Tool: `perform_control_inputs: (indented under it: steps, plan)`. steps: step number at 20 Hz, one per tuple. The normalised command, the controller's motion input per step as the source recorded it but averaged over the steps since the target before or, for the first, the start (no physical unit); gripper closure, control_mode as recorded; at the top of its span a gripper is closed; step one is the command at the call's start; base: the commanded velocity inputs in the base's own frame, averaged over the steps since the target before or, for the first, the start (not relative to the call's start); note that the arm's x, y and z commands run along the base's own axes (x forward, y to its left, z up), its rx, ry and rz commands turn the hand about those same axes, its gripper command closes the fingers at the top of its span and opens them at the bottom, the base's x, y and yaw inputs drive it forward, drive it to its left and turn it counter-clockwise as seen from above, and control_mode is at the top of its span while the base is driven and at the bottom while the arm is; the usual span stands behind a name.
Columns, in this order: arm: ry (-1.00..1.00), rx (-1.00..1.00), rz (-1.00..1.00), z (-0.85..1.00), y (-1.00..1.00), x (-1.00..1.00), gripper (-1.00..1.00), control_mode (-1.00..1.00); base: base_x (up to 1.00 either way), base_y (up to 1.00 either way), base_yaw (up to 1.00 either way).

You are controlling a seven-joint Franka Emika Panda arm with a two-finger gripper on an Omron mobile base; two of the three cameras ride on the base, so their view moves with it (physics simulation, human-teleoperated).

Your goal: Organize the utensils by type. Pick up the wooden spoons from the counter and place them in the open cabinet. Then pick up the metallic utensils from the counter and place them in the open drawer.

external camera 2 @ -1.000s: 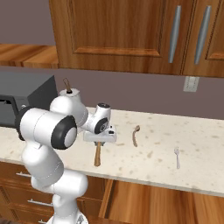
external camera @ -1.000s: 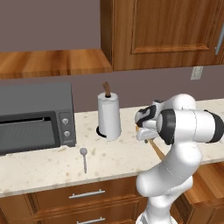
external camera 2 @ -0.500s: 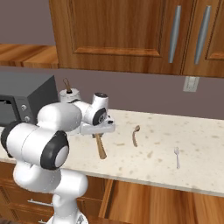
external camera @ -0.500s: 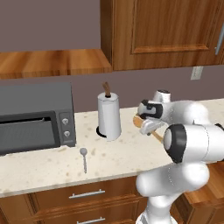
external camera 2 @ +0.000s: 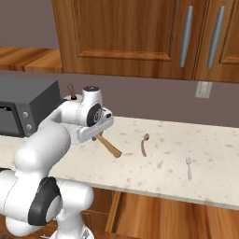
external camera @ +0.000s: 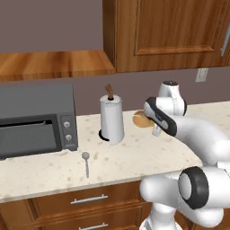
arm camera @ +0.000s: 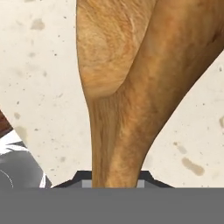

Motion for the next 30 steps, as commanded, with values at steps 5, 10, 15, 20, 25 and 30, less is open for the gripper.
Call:
perform_control_inputs:
  steps: [5, 10, 15, 20, 25, 30]
  plan:
    - [-0.22, -0.19, 0.30, 0.62, 0.24, -0.54, 1.00, -1.00, 0.00, 0.00, 0.00]
    - [-0.08, -0.10, 0.17, 0.55, 0.20, -0.40, 1.00, -1.00, 0.00, 0.00, 0.00]
    - [0.00, -0.05, 0.08, 0.28, 0.17, -0.27, 1.00, -1.00, 0.00, 0.00, 0.00]
    - [0.00, 0.00, 0.01, 0.00, 0.00, 0.00, 1.00, -1.00, 0.00, 0.00, 0.00]
    - [-0.01, 0.00, 0.00, 0.00, 0.01, -0.05, 1.00, 1.00, -0.26, 0.04, 0.00]
    - [0.00, 0.00, 0.00, 0.00, 0.00, 0.00, 1.00, 1.00, -0.29, 0.05, 0.00]
